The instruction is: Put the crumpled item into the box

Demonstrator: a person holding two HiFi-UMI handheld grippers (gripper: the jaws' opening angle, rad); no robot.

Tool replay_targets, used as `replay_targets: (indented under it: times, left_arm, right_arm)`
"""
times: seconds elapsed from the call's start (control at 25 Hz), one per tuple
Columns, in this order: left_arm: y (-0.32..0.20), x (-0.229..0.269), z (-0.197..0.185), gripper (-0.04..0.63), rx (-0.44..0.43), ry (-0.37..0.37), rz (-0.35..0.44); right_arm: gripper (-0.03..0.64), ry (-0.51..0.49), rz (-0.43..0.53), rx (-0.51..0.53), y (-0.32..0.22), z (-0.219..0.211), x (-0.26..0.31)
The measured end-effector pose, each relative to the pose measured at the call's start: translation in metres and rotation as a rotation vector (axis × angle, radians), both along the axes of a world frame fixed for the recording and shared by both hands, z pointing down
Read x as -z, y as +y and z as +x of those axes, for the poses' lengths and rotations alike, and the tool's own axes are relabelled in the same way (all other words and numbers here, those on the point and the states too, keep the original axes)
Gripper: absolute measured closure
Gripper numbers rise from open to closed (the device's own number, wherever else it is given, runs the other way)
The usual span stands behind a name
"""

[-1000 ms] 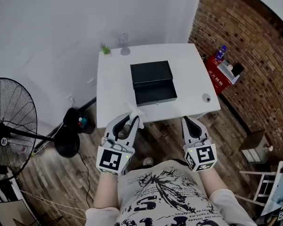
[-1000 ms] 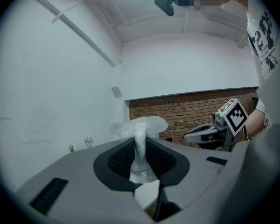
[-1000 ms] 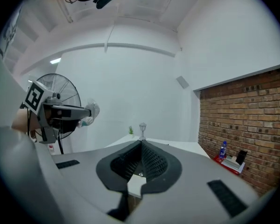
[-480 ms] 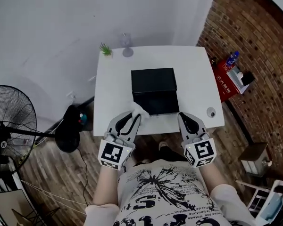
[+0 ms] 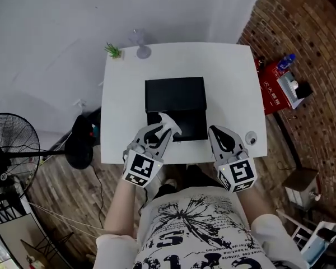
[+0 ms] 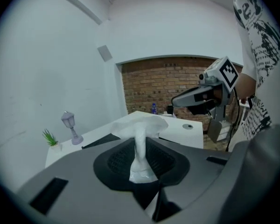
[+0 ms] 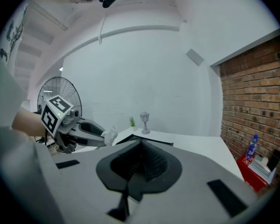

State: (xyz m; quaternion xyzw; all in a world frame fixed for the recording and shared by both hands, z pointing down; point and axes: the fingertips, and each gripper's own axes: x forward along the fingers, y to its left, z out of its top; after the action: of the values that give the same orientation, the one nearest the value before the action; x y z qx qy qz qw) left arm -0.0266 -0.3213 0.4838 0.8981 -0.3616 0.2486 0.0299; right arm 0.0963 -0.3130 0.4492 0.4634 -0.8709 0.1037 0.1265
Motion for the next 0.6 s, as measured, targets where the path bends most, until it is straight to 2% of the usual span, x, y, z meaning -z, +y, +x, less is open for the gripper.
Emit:
replay_targets:
  times: [0.32,0.44,0.6]
  left_arm:
    - [-0.025,-0.086,0.041,0.512,-0.198,-0.269,-0.151]
    - [-0.03,-0.107,0.048,0.511,-0.243,-0.335,-0.173]
    - [-0.036,-0.132,0.057,0.511,-0.286,-0.381,-0.204]
  right_arm:
    - [0.601,-0.011,-0.075,0.033,-0.031,0.019,-0.039]
    - [0.602,0.012,-0.087,0.055,-0.036,0.025,-0.049]
    - [0.601,0.034,-0.107,0.067,-0.041,0.036,-0.061]
